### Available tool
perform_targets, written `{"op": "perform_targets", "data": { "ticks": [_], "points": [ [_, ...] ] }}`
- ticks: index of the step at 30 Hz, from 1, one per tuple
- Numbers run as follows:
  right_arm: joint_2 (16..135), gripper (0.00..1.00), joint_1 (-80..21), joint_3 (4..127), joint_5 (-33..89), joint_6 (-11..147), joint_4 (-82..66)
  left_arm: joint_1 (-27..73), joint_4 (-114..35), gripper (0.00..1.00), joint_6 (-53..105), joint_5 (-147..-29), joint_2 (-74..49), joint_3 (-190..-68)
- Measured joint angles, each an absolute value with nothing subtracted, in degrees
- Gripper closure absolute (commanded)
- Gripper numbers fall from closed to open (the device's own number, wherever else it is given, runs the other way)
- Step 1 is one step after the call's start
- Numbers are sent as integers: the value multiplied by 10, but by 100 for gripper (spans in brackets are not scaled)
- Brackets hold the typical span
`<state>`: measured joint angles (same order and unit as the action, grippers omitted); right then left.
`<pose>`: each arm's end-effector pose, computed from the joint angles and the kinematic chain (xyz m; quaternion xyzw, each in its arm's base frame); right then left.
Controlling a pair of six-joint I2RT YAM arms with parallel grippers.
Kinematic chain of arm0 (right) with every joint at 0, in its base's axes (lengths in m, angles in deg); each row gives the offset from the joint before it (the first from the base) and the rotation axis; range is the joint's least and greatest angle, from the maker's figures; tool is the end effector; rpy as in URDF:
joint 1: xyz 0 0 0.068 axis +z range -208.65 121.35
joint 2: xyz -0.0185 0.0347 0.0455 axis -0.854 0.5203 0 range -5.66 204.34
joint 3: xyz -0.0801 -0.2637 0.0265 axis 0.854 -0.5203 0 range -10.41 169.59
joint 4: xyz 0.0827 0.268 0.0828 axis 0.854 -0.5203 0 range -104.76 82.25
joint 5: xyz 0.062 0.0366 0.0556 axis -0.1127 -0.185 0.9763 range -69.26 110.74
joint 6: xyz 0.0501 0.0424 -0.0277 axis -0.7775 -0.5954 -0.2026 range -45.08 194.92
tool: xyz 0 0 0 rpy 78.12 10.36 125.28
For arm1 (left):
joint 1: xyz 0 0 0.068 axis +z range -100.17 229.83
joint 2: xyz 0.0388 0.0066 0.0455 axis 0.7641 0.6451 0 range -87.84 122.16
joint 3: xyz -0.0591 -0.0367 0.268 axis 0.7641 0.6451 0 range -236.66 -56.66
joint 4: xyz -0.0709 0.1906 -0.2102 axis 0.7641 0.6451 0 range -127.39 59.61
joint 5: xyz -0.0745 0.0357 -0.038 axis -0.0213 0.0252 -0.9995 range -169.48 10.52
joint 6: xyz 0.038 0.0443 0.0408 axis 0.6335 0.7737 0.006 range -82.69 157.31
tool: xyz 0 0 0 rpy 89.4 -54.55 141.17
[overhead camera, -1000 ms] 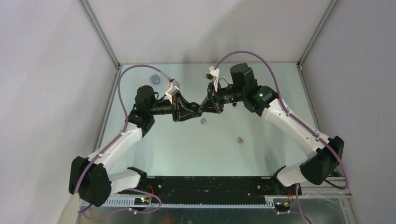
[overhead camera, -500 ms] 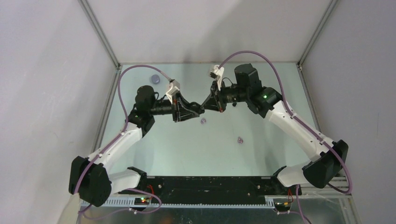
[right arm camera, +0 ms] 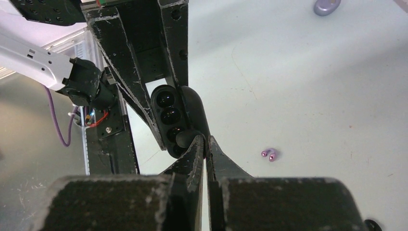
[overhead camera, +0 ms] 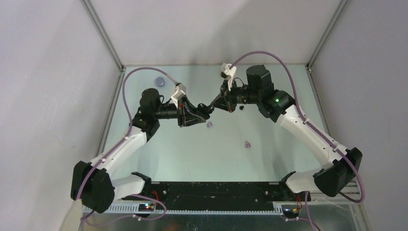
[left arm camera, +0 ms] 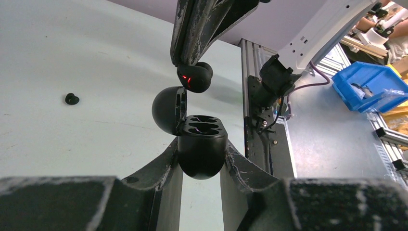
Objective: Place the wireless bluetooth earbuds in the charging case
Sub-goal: Open the charging case to the charging case, then insert the right earbud into the right side groove of the charging case.
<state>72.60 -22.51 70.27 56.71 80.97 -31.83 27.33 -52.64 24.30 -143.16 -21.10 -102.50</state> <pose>0.2651 0.2362 0.4029 -0.4450 0.6718 0.3853 0.4497 0.2521 -0.1613 0.3070 0.4050 0.5982 -0.5462 0.4240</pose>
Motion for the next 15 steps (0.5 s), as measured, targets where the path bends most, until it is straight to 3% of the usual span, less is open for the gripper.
{"op": "perform_targets", "data": {
  "ticks": [15],
  "points": [
    [679, 97, -197, 701, 508, 837, -324, 272, -568, 100, 196, -1422, -197, -1024]
  ]
}}
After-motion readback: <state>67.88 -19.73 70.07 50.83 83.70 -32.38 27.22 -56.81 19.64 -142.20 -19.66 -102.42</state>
